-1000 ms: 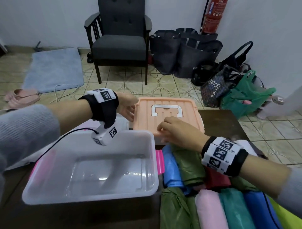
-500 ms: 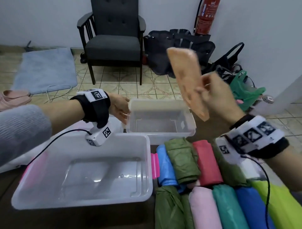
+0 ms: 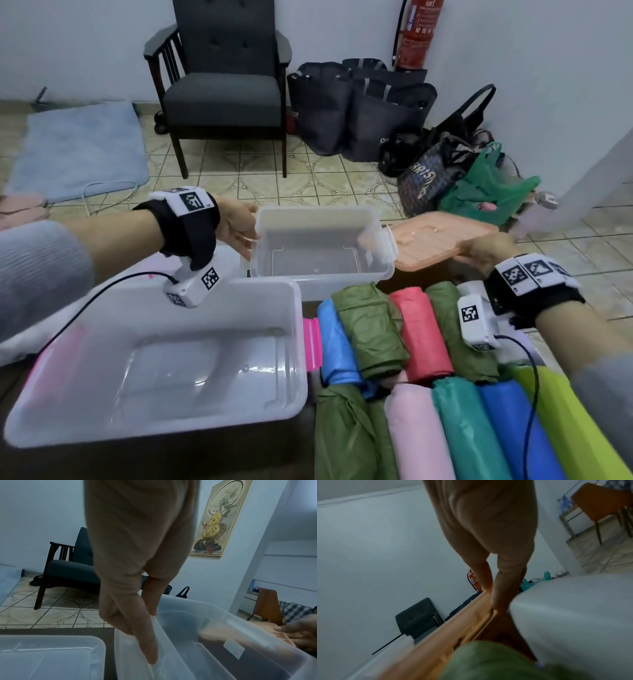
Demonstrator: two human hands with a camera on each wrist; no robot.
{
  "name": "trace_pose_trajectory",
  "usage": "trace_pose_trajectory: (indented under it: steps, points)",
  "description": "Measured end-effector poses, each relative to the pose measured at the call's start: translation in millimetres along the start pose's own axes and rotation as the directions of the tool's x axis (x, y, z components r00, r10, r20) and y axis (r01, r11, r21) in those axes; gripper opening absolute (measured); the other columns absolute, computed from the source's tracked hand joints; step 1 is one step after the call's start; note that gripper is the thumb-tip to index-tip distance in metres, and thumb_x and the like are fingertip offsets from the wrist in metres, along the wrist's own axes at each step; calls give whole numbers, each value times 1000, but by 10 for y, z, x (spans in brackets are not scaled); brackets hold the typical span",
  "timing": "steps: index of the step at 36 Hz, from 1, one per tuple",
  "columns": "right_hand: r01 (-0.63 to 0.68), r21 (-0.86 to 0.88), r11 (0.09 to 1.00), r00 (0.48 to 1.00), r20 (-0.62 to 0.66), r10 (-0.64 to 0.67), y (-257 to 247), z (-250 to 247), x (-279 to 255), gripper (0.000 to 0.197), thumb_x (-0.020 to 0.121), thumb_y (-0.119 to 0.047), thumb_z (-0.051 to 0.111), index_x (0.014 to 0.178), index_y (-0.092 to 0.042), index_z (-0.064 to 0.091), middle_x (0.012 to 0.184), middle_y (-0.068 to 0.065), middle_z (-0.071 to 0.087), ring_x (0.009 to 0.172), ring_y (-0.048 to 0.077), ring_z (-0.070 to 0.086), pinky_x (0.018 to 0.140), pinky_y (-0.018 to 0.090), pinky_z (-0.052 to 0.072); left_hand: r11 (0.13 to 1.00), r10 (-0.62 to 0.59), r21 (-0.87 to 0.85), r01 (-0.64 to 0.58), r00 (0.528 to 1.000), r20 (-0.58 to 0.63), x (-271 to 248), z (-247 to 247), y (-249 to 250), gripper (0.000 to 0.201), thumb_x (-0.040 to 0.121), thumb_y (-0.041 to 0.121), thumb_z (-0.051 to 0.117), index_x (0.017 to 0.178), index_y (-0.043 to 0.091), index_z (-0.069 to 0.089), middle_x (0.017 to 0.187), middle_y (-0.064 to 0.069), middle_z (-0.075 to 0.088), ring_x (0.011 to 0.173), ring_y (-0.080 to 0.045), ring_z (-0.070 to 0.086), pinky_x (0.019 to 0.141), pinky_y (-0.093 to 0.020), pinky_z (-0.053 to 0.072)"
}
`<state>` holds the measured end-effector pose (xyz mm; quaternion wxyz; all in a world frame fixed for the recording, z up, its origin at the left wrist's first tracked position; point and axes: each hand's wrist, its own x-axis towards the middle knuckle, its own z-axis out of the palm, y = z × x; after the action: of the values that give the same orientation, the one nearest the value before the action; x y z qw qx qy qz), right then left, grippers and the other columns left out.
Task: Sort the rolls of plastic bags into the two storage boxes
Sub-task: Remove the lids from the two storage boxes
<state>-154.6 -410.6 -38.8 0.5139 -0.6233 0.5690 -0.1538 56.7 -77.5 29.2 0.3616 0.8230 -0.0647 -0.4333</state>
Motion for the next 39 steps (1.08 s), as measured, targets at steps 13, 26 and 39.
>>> trace_pose_trajectory:
  steps: [13, 26, 39]
  points:
    - [322, -925, 203, 938, 340, 61, -226, 358, -640, 44, 98, -7, 35, 142, -2, 37, 143, 14, 40, 130, 29, 39, 100, 31, 33, 998, 10, 65, -10, 1000, -2, 86, -36, -2, 62, 91, -18, 28, 140, 19, 37, 86, -10, 55, 74, -22, 55, 61, -46, 53]
    - [463, -870, 169, 862, 486, 141, -253, 478, -908, 46, 103, -15, 29, 149, -21, 25, 153, 5, 30, 137, 22, 33, 109, 28, 25, 997, 0, 74, 4, 998, -65, 56, -30, -17, 50, 94, -13, 35, 142, 2, 31, 118, -16, 52, 98, -28, 54, 97, -49, 46]
    - [637, -741, 210, 771, 615, -169, -532, 396, -1942, 45, 96, -34, 50, 138, -21, 46, 145, 3, 44, 131, 20, 42, 104, 27, 30, 760, 129, 650, 6, 979, -159, -775, -538, -160, 42, 96, 25, 53, 132, 5, 49, 125, -11, 57, 96, -22, 58, 78, -35, 51]
